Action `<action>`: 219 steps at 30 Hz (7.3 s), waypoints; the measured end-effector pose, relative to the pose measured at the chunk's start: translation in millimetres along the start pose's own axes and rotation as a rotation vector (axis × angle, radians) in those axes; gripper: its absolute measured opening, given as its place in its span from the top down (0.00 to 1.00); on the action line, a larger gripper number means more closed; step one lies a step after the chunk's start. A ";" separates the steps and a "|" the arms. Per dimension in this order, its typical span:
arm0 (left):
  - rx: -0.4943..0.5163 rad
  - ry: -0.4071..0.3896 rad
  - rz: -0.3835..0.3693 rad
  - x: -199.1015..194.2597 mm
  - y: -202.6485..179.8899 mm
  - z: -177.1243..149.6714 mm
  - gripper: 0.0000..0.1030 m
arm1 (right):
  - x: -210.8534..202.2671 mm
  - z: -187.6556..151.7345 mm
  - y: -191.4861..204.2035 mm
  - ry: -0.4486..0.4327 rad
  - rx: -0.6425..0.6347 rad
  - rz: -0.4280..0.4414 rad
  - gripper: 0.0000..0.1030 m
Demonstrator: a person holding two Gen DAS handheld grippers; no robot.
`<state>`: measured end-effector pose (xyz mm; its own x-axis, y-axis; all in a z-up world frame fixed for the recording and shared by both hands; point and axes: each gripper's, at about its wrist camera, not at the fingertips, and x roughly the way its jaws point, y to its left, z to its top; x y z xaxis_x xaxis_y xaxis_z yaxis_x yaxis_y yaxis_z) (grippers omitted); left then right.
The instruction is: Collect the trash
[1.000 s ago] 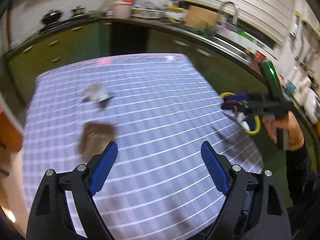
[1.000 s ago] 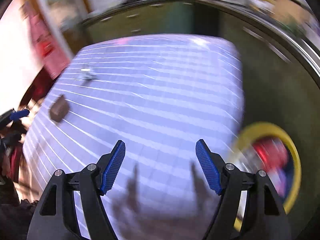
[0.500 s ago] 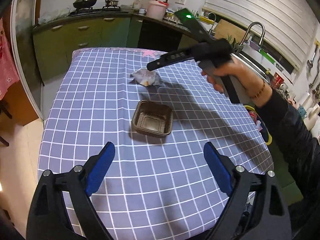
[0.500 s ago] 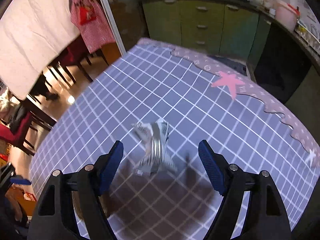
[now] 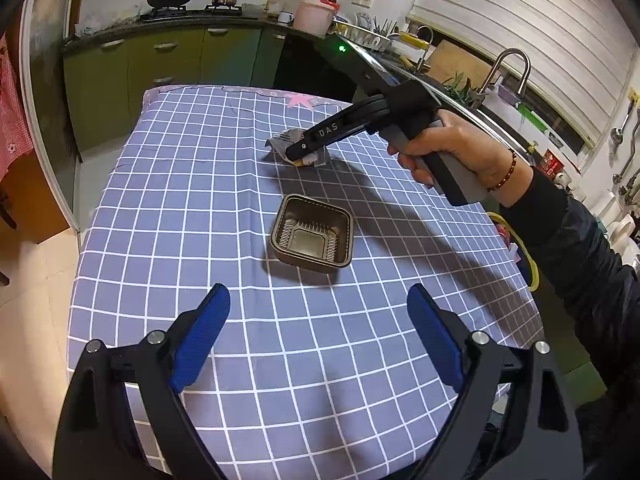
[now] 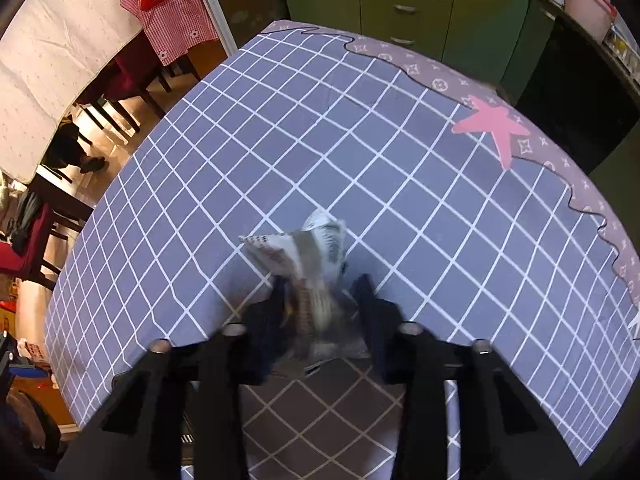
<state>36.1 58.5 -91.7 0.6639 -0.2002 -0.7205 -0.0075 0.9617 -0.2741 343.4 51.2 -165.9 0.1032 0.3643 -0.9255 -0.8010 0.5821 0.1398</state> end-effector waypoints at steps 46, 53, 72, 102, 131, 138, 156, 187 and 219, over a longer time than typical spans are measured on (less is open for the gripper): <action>0.144 0.059 -0.108 33.4 -77.9 1.8 0.13 | -216.5 -459.6 -217.3 -0.304 0.864 -0.381 0.47; 0.123 0.117 -0.036 61.0 -54.9 8.5 0.13 | -227.0 -441.9 -186.0 -0.362 0.800 -0.341 0.44; 0.106 0.181 0.077 119.8 -6.3 55.4 0.10 | -215.4 -410.4 -156.7 -0.345 0.702 -0.275 0.42; 0.207 0.224 0.090 148.0 -14.5 60.2 0.33 | -202.7 -399.4 -155.2 -0.316 0.693 -0.244 0.37; 0.571 0.243 -0.253 127.5 -238.7 90.2 0.36 | -257.2 -518.4 -177.8 -0.438 0.883 -0.380 0.35; 0.639 0.314 -0.420 177.3 -348.6 85.8 0.35 | -260.7 -572.4 -185.0 -0.457 0.964 -0.377 0.35; 0.680 0.404 -0.409 298.8 -467.1 56.0 0.30 | -252.6 -631.5 -189.2 -0.469 1.082 -0.346 0.35; 0.224 -0.229 0.138 -18.8 -113.1 6.6 0.07 | -249.4 -478.5 -50.0 -0.523 0.645 -0.430 0.06; 0.149 -0.346 0.158 -89.2 -82.5 -38.8 0.06 | -285.5 -480.0 35.4 -0.687 0.564 -0.508 0.05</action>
<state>-51.5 -10.2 -29.5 0.8758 0.0028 -0.4827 -0.0382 0.9972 -0.0636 2.6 -381.1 -65.6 0.8111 0.2135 -0.5446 -0.1925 0.9766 0.0962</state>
